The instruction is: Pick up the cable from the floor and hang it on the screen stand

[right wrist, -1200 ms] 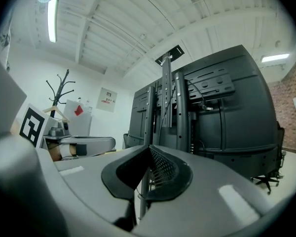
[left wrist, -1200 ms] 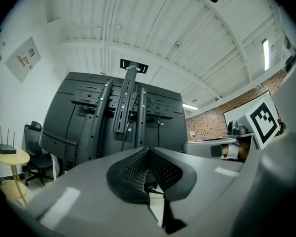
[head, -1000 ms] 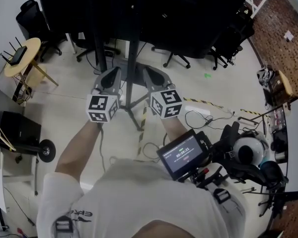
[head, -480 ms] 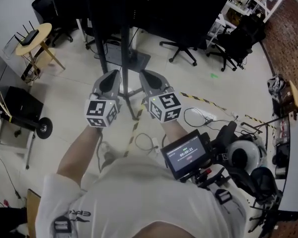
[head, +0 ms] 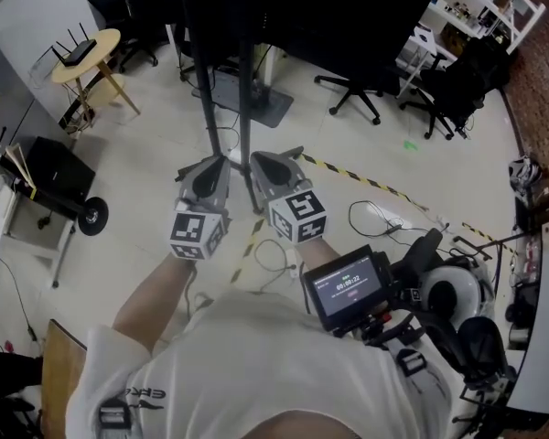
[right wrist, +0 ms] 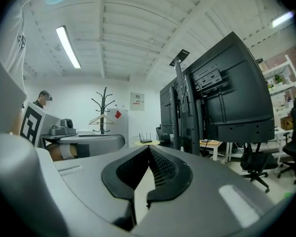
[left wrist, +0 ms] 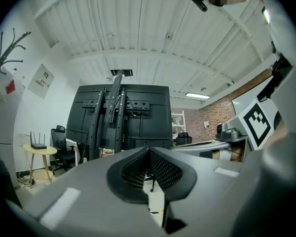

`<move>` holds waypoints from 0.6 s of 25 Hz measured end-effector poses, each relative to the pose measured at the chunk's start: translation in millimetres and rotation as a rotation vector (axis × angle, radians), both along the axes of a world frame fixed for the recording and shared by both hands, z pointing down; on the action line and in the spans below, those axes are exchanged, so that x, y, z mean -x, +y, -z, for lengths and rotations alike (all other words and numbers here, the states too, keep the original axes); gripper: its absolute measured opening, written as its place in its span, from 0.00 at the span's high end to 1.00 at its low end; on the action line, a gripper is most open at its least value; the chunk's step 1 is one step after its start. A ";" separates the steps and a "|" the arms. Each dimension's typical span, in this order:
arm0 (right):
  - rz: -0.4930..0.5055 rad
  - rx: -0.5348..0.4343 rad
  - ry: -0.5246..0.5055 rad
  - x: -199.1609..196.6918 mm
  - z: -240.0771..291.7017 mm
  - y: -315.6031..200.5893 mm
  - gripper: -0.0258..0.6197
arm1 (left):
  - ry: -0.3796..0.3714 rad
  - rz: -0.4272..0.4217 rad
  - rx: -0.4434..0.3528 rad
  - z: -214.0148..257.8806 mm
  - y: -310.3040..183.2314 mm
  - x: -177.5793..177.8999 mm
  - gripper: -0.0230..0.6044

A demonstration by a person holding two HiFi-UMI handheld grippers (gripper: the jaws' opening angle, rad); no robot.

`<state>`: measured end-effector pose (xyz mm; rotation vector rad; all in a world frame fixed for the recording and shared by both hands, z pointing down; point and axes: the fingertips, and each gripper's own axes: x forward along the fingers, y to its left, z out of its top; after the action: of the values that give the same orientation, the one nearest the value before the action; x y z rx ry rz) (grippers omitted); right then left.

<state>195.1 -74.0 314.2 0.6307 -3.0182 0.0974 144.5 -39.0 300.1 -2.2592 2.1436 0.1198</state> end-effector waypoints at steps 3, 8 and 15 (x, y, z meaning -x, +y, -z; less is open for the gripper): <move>0.010 0.000 0.008 6.0 -6.0 13.1 0.94 | -0.009 -0.011 0.015 -9.4 12.4 3.1 0.96; 0.000 0.006 -0.006 14.9 -10.4 30.3 0.94 | -0.015 -0.021 0.012 -14.5 26.5 17.0 0.96; -0.011 -0.003 -0.010 33.5 -8.7 39.1 0.94 | -0.011 -0.038 0.014 -14.7 30.6 37.0 0.96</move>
<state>161.7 -34.9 322.9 0.6491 -3.0249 0.0964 107.5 -8.4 314.8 -2.3042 2.1036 0.0933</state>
